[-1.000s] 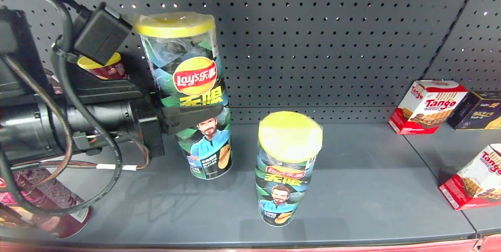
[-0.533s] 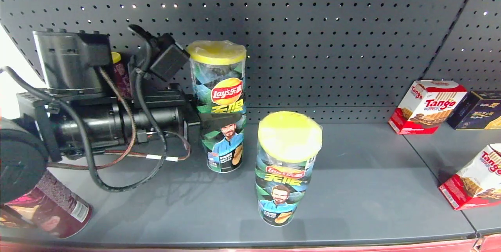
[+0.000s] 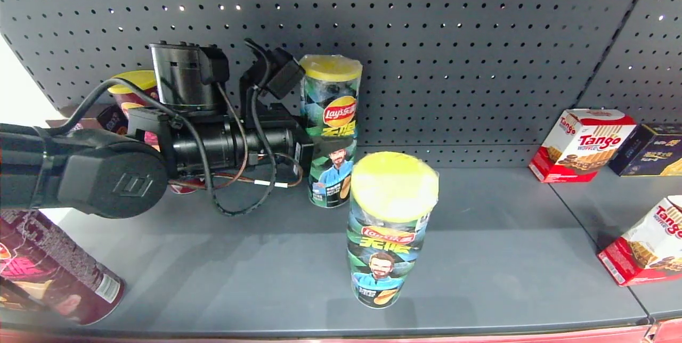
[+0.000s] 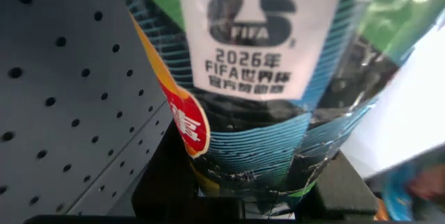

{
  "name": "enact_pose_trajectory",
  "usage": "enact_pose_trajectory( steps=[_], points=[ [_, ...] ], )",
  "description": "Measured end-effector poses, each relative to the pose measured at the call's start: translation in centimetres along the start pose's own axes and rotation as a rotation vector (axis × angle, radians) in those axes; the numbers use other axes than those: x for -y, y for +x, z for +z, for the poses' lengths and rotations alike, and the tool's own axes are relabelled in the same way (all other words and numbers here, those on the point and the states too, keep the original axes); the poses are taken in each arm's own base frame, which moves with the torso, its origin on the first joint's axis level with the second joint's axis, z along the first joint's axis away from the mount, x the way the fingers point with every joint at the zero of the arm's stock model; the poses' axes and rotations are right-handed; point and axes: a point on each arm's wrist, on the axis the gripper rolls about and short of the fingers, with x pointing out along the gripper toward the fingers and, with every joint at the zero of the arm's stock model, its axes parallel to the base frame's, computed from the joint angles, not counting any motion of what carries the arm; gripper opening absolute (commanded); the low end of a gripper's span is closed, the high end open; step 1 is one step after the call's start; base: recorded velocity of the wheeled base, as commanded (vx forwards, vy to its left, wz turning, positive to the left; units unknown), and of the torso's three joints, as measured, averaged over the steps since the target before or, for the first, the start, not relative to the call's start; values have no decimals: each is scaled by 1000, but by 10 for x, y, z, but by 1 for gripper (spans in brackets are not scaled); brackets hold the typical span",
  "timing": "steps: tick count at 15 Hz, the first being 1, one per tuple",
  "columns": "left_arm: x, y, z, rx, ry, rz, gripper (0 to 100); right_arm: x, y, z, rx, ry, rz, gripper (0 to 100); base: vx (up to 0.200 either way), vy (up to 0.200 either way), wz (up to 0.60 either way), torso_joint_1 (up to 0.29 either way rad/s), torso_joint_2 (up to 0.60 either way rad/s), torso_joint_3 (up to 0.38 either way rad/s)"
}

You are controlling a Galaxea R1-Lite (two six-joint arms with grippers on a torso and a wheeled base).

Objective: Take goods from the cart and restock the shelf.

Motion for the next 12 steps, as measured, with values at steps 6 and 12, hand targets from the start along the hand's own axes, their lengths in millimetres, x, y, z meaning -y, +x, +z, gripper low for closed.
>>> enact_pose_trajectory(
  steps=[6, 12],
  points=[
    [-14, 22, -20, 12, -11, 9, 0, 0, 0, 0, 0, 0, 0, 100, 0, 0, 0, 0, 0, 0],
    [-20, 35, -25, 56, -54, 14, 0, 0, 0, 0, 0, 0, 0, 100, 0, 0, 0, 0, 0, 0]
  ],
)
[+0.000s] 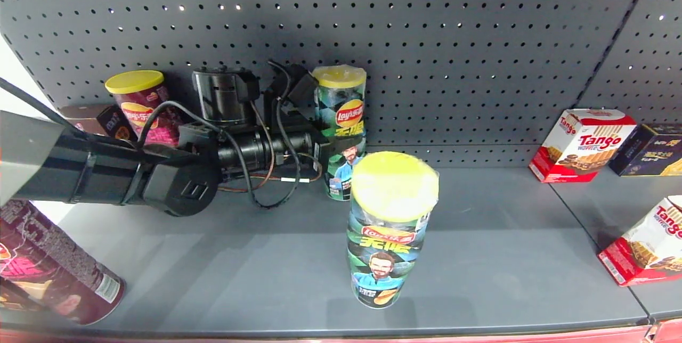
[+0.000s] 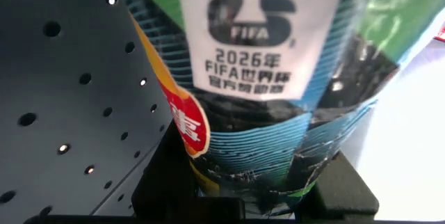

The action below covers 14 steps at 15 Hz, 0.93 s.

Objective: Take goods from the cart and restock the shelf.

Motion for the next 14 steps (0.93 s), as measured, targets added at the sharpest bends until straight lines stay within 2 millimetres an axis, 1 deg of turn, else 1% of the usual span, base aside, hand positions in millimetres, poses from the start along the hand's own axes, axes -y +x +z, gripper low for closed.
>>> enact_pose_trajectory(
  steps=[14],
  points=[
    [-5, 21, -11, 28, 16, -9, 0, 0, 0, 0, 0, 0, 0, 100, 0, 0, 0, 0, 0, 0]
  ],
)
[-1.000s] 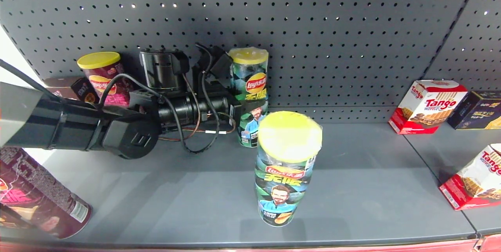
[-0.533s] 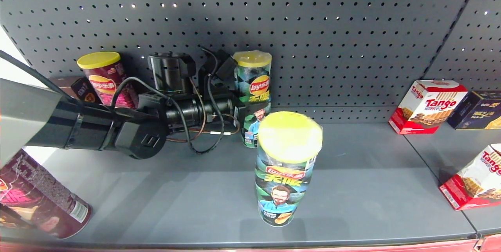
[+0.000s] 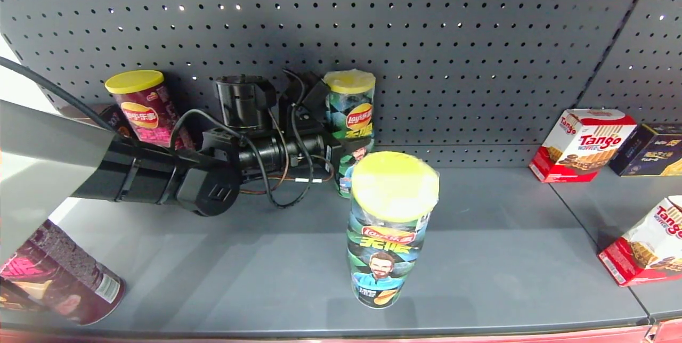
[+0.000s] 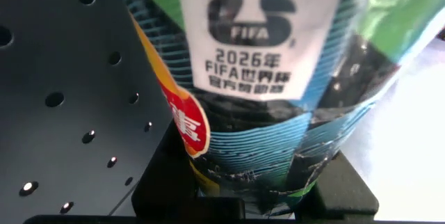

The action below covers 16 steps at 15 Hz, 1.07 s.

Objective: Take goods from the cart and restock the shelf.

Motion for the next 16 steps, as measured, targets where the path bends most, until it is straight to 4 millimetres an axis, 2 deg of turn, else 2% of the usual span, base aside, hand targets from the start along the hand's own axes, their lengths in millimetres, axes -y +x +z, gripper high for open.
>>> enact_pose_trajectory(
  steps=[2, 3, 9, 16],
  points=[
    [0, 1, -4, -1, 0, 1, 0, 0, 0, 0, 0, 0, 0, 100, 0, 0, 0, 0, 0, 0],
    [0, 2, -4, 0, 0, 0, 100, 0, 0, 0, 0, 0, 0, 100, 0, 0, 0, 0, 0, 0],
    [2, 2, -8, 0, 9, -1, 100, 0, 0, 0, 0, 0, 0, 100, 0, 0, 0, 0, 0, 0],
    [7, -29, 7, 15, 24, 26, 100, 0, 0, 0, 0, 0, -1, 100, 0, 0, 0, 0, 0, 0]
  ],
)
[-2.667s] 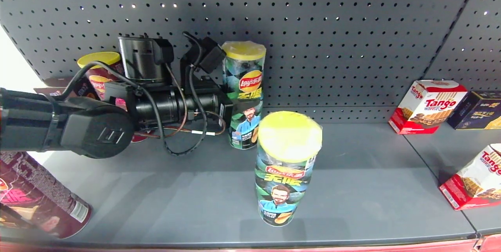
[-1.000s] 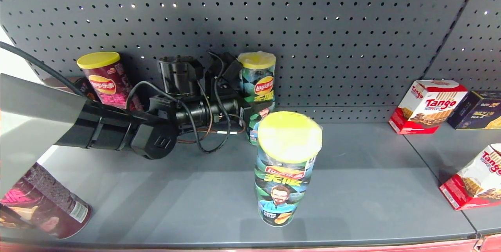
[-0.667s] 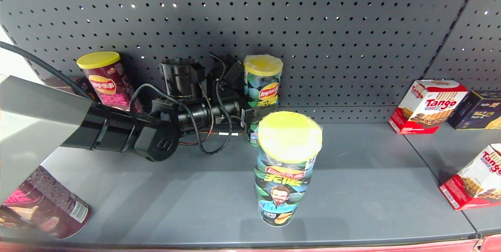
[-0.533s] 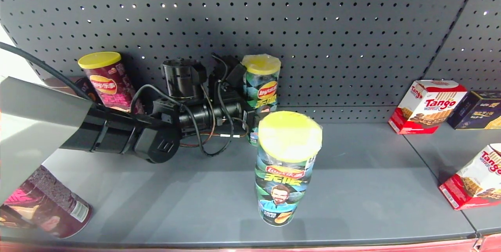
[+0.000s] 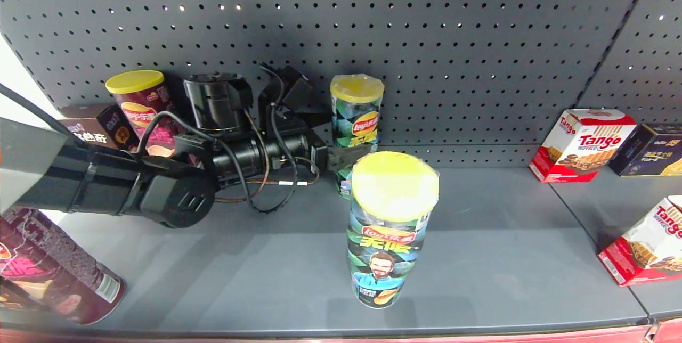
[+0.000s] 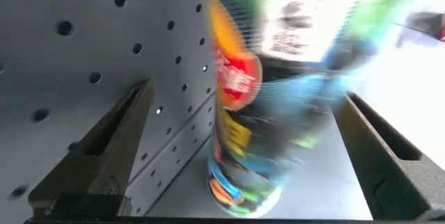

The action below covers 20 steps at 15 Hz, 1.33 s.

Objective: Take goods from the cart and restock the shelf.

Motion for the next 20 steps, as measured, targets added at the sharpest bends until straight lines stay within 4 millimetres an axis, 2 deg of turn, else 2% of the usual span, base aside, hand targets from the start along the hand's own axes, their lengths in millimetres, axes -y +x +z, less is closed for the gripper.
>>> enact_pose_trajectory(
  steps=[4, 9, 11, 12, 16, 20],
  points=[
    [9, -21, 13, 12, 42, 13, 100, 0, 0, 0, 0, 0, 0, 100, 0, 0, 0, 0, 0, 0],
    [32, -54, 18, -10, 31, 25, 100, 0, 0, 0, 0, 0, 1, 100, 0, 0, 0, 0, 0, 0],
    [42, -67, 16, -36, 25, 91, 100, 0, 0, 0, 0, 0, 0, 100, 0, 0, 0, 0, 0, 0],
    [45, -72, 16, -55, 26, 180, 100, 0, 0, 0, 0, 0, 0, 100, 0, 0, 0, 0, 0, 0],
    [53, -78, 15, -120, 36, 441, 100, 0, 0, 0, 0, 0, 1, 100, 0, 0, 0, 0, 0, 0],
    [55, -73, 10, -177, 137, 517, 100, 0, 0, 0, 0, 0, 0, 100, 0, 0, 0, 0, 0, 0]
  ],
)
